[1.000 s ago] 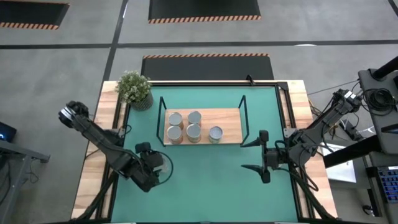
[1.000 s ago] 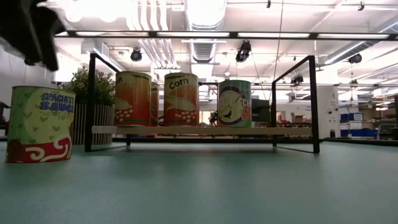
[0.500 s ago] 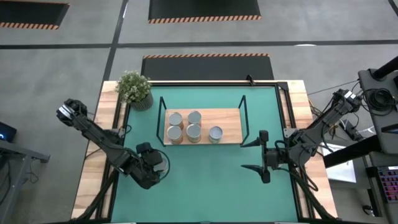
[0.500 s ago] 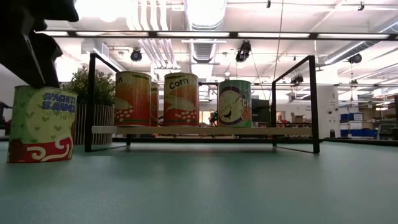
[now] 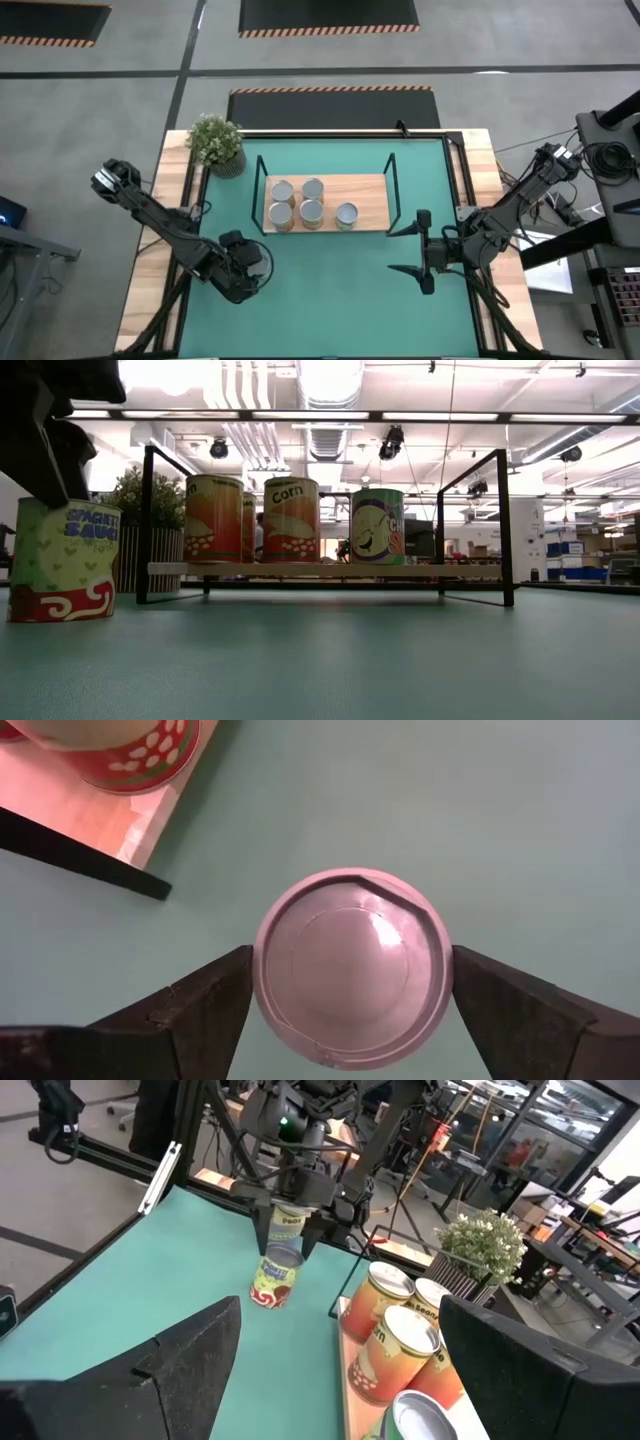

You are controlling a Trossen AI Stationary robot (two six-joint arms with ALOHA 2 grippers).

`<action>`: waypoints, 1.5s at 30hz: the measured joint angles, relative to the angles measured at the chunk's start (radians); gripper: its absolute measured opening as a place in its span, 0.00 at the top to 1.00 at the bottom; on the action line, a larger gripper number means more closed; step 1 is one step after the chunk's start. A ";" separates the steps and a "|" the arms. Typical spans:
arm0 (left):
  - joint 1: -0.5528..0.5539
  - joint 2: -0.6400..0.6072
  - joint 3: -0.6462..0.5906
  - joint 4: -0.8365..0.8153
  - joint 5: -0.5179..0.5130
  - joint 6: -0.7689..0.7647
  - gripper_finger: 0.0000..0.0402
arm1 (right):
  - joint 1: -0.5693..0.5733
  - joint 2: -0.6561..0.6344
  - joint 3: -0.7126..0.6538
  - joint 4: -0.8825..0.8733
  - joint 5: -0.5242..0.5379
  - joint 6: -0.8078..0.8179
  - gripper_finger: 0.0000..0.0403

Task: Pick and place cans onto a shelf
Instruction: Put the canned spaghetti sauce on the shelf

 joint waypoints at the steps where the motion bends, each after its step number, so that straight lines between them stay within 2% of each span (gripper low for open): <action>1: 0.000 0.002 0.000 0.000 0.000 -0.005 0.23 | 0.000 0.000 0.000 0.000 0.000 0.000 0.19; 12: 0.000 0.064 -0.002 0.055 -0.013 0.064 0.24 | 0.000 0.000 0.000 0.000 0.000 0.009 0.19; 18: 0.000 0.072 -0.002 0.057 -0.015 0.068 0.33 | 0.000 0.000 0.000 -0.001 0.000 0.009 0.19; 22: 0.000 0.071 0.025 0.051 0.009 0.071 0.33 | 0.000 0.000 0.000 -0.001 0.000 0.012 0.19; 28: 0.007 0.071 0.197 0.026 0.026 0.172 0.31 | 0.000 -0.001 0.000 -0.023 0.000 0.036 0.19; 32: 0.054 0.071 0.345 -0.038 0.021 0.277 0.30 | 0.000 -0.006 -0.001 -0.034 0.000 0.043 0.19; 39: 0.200 0.071 0.547 -0.074 0.018 0.573 0.30 | 0.000 -0.050 -0.001 -0.085 0.000 0.067 0.19; 45: 0.367 0.070 0.638 -0.069 0.071 0.797 0.30 | 0.000 -0.089 -0.001 -0.150 -0.001 0.105 0.19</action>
